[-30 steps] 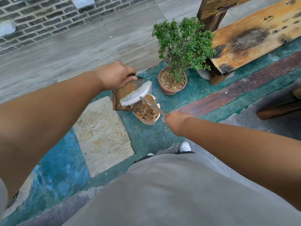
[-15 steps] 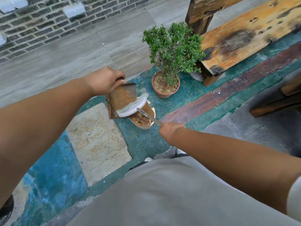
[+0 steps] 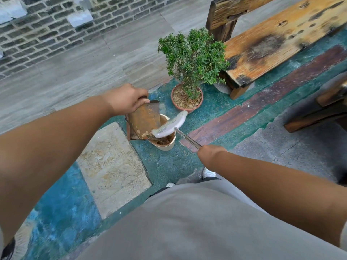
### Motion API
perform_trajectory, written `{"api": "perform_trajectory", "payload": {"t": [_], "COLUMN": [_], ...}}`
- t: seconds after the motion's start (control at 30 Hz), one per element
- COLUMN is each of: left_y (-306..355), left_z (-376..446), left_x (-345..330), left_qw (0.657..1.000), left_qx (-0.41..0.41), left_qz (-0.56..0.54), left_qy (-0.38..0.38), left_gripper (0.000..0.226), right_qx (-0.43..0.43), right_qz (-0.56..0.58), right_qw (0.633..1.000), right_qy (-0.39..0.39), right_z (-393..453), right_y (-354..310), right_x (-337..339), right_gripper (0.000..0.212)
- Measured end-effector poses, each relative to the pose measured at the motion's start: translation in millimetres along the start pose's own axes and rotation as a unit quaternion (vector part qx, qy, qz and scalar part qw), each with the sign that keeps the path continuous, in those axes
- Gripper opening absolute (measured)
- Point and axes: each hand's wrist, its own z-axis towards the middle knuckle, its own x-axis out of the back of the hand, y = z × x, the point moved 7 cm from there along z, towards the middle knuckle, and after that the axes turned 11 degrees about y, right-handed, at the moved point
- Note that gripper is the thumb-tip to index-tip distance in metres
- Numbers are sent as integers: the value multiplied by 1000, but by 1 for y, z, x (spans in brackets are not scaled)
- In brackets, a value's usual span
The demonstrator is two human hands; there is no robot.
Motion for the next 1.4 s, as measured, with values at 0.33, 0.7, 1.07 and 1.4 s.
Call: {"api": "perform_trajectory", "payload": {"t": [0.33,0.7,1.07,1.4], "left_y": [1,23,18,22], "left_z": [-1,-2,-10,-12], "left_x": [10,6,-3,-18], "left_qw": [999,991,990,988], "left_qx": [-13,-104,-130,-131], "left_qz": [28,49,42,58], "left_qy": [-29,-63,-44,-64], "left_gripper": [25,21,24,23], "right_qx": [-10,42,21,4], "right_qz": [44,-6,-30,-23], "right_qw": [999,997,999,1000], "right_qy": [9,57,14,21], "right_z": [-10,16,10,-6], "right_y": [9,-42,-10,7], "right_x": [9,63,19,19], "right_gripper": [35,33,39,39]}}
